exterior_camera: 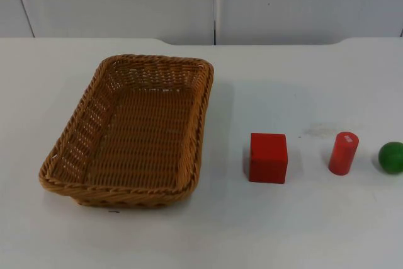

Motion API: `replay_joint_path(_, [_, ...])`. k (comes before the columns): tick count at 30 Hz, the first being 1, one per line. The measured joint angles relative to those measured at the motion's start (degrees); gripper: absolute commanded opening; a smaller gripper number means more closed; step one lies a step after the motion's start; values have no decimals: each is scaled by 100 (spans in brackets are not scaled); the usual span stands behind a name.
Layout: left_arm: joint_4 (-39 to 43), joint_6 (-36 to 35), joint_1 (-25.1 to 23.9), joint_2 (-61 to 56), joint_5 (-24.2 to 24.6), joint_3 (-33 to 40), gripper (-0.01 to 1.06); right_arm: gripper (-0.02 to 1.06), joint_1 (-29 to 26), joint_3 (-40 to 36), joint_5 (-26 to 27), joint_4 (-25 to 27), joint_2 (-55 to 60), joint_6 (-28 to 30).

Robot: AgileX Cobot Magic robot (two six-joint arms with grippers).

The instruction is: Pick up the basket with the left hand and place the object to the left of the red cylinder into the basket with the right hand.

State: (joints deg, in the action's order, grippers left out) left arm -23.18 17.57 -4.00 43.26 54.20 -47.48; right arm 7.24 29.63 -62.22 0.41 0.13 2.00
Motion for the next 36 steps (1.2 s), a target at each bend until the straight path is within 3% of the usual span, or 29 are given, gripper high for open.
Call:
replay_joint_path(10, [-1128,1012,0,1079,-253,0,105,104,0,0,0,0,0,0])
replay_joint_path(30, [-2375,2322,0,2418,-594,0,105,104,0,0,0,0,0,32])
replay_joint_path(36, [-2544,2600,270,2929,-986,-30,105,104,0,0,0,0,0,32])
